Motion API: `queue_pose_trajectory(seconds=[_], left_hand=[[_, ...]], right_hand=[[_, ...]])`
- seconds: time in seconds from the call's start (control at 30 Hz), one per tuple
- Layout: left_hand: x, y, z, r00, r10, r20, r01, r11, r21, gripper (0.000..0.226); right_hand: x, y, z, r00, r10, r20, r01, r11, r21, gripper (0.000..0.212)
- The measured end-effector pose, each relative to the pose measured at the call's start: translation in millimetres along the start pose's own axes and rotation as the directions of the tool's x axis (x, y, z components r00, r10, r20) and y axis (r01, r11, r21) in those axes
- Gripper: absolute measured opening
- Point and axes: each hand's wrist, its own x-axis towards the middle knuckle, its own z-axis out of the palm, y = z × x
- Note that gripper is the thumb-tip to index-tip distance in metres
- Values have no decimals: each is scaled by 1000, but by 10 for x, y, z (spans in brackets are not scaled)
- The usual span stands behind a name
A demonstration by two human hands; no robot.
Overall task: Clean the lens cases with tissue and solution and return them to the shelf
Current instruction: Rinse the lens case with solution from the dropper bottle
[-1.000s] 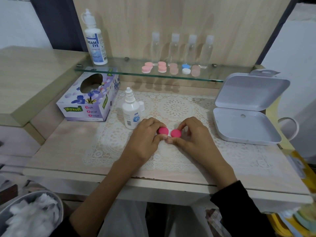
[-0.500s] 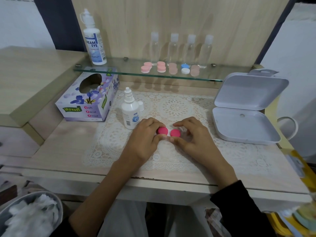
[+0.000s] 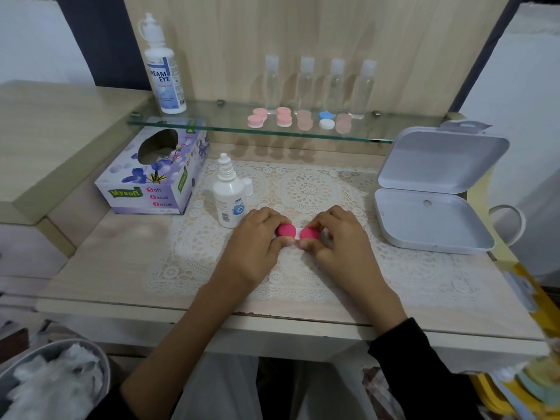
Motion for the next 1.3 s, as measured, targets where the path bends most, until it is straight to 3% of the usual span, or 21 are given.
queue_pose_trajectory(seconds=[0.23, 0.5, 0.73, 0.93, 1.3], left_hand=[[-2, 1, 0, 1000, -3, 5, 3, 1000, 4, 29], [-26, 4, -3, 1000, -7, 5, 7, 1000, 20, 34], [-53, 58, -3, 991, -66, 113, 52, 992, 116, 66], [-45, 40, 22, 982, -82, 171, 48, 981, 190, 64], [-59, 29, 13, 986, -103, 133, 88, 989, 117, 61]], right_hand=[[-6, -18, 9, 1000, 6, -25, -6, 1000, 2, 20], [-33, 20, -28, 999, 32, -3, -31, 992, 123, 23], [-72, -28, -28, 989, 129, -78, -111, 974, 200, 15], [-80, 1, -65, 969, 185, -164, -146, 964, 221, 14], [120, 72, -319, 936, 221, -273, -150, 954, 259, 21]])
